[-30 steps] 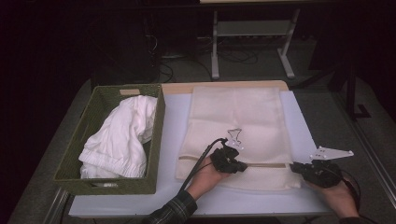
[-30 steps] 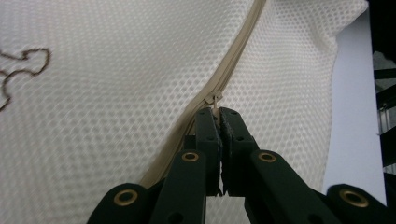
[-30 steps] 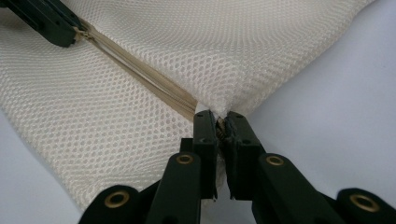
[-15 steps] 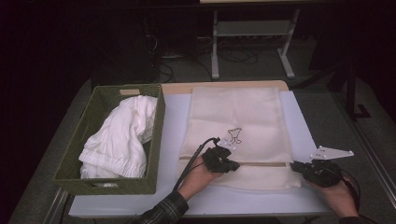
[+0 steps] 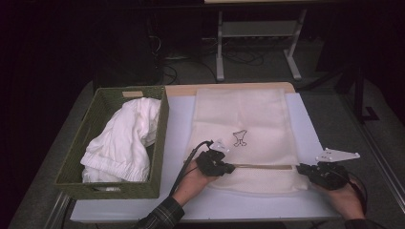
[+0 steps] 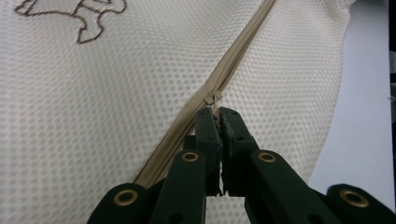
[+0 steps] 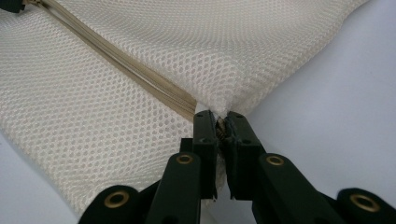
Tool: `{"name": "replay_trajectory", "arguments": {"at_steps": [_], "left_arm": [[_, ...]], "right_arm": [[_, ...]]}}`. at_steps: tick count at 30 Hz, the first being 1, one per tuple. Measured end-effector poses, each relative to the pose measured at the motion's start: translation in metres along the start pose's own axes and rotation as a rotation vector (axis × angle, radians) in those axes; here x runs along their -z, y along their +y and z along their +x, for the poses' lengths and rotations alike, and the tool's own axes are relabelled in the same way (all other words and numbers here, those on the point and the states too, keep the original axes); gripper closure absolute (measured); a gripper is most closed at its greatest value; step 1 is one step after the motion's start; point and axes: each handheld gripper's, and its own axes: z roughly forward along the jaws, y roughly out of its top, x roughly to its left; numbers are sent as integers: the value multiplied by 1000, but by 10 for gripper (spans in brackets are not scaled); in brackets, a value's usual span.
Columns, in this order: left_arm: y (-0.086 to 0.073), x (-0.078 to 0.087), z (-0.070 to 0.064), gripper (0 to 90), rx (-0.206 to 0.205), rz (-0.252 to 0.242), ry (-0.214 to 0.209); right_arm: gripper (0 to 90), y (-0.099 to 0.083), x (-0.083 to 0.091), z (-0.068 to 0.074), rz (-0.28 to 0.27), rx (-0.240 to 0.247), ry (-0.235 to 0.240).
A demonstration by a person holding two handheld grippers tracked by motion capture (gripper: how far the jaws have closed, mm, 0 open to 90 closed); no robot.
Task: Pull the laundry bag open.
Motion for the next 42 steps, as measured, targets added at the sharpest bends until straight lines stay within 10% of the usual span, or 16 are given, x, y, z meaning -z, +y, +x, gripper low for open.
{"name": "replay_trajectory", "arguments": {"at_steps": [42], "left_arm": [[-29, 28, 13, 871, 72, 4, 110]], "right_arm": [[836, -1, 1, 0, 12, -4, -20]]}}
